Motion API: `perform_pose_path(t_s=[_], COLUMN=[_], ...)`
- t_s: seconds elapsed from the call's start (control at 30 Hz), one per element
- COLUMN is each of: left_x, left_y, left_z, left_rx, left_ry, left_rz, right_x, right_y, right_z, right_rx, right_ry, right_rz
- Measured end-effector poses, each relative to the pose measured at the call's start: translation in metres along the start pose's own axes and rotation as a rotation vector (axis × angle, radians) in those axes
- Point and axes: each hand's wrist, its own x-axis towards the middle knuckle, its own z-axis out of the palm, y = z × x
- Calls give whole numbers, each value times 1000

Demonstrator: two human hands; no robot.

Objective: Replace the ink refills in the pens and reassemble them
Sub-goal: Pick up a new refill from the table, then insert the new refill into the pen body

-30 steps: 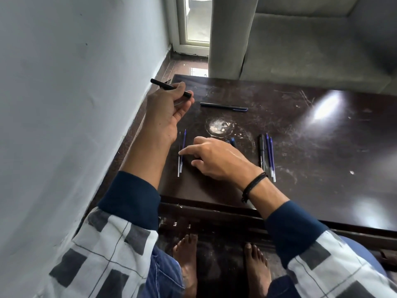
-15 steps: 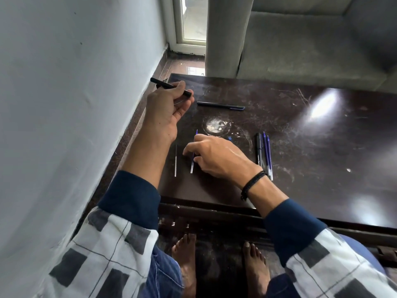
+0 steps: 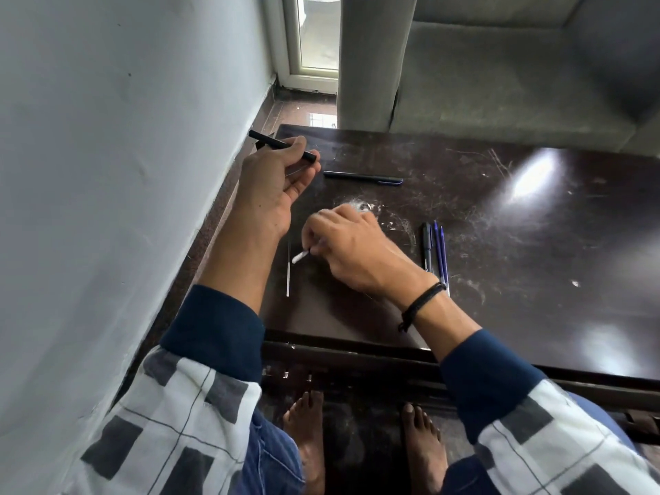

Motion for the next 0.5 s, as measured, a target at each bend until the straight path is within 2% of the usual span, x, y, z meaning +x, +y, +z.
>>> perform_pose_path(t_s=[0.23,0.3,0.5], left_x=[-5,-7,-7], left_y=[2,0,-3], left_z=[4,7,7], left_rx=[28,53,96], left_ry=[-148,-175,-126], left_rz=[6,15,15], right_x=[1,-1,0], right_y=[9,12,9], right_z=[-30,-33,-34], right_rx=[435,495,542], right_ry=[395,424,435], right_rz=[389,454,464])
